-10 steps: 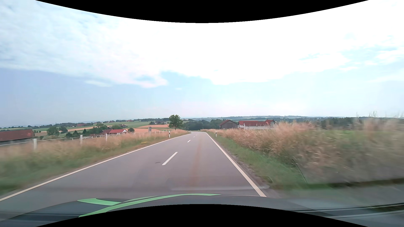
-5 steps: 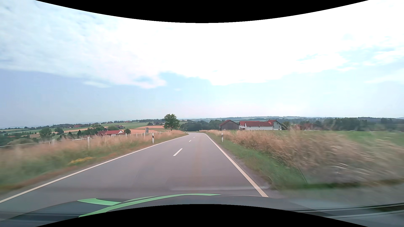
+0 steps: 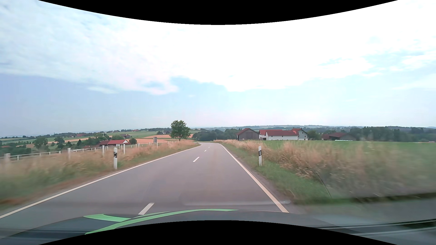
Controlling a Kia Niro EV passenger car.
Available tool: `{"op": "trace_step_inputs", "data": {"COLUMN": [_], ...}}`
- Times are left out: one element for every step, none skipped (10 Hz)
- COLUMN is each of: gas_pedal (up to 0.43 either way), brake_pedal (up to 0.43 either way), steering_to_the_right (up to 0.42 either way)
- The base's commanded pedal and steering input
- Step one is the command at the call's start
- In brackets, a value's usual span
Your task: Follow the waypoints while adhering to traffic rules and regulations
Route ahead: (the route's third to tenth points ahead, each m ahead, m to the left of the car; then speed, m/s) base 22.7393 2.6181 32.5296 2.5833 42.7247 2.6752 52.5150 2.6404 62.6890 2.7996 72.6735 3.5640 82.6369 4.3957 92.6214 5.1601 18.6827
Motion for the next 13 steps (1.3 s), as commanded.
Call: {"op": "trace_step_inputs", "data": {"gas_pedal": [0.0,0.0,0.0,0.0,0.0,0.0,0.0,0.0,0.0,0.0,0.0,0.0,0.0], "brake_pedal": [0.0,0.0,0.0,0.0,0.0,0.0,0.0,0.0,0.0,0.0,0.0,0.0,0.0], "steering_to_the_right": [0.002,0.002,0.002,0.002,0.002,0.001,0.0,0.0,-0.001,-0.005,-0.006,-0.006,-0.006]}}
